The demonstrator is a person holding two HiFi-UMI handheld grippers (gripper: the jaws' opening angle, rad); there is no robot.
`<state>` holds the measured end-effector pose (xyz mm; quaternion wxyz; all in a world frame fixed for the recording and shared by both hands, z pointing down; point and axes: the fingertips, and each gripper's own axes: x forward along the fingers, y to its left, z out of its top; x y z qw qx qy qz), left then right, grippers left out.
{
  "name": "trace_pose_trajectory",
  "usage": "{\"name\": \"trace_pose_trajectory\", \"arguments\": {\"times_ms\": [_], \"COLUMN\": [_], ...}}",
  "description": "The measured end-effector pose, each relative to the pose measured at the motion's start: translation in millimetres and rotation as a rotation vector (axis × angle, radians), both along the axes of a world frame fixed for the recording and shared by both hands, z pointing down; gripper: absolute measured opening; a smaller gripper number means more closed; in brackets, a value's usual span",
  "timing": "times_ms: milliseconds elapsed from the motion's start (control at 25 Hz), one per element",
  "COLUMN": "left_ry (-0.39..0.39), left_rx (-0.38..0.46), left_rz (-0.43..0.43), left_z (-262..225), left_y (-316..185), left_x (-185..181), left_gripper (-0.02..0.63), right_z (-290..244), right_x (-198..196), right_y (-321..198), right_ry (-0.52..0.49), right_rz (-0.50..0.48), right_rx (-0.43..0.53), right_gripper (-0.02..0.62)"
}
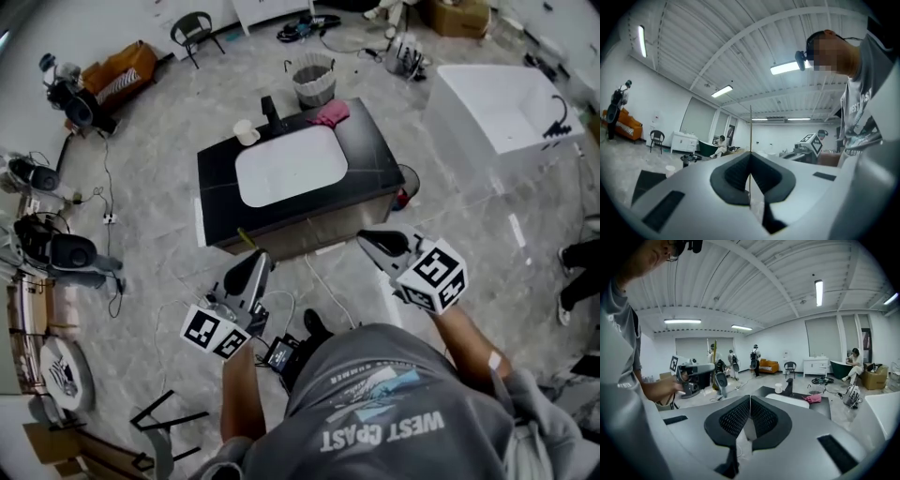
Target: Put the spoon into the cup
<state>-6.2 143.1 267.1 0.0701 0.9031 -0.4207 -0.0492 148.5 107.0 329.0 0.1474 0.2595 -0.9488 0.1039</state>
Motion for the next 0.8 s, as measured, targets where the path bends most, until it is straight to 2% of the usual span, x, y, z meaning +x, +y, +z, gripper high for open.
{"name": "trace_pose_trajectory", "arguments": {"times_ms": [120, 320, 600, 800], "left_ry": [-0.042, -0.042, -0.032, -0.038], "left_rx": [0.059, 0.026, -0.011, -0.003], "left_rz": [0.011, 0.033, 0.028, 0.041], "left_z": [-20.2, -10.2, 2.9, -1.9], "left_y": [-22.2, -45.6, -57.8, -69.3], "left_x": [-16.2, -36.1, -49.6, -58.3], "left_gripper": [0.000, 0.000, 0.000, 0.000], "right_z": [-0.8, -0.6, 15.5, 16.9], "right_x": [-17.1, -55.9, -56.5, -66.7], "right_y": [-14.4, -19.4, -34.5, -44.9], "right_ry": [0.022, 0.002, 0.025, 0.030], "right_rz": [0.018, -0.006, 0.020, 0.031], "right_rx": [0.006, -0.006, -0.041, -0.047], "right_gripper": [0.032, 0.032, 0.032, 0.032]}}
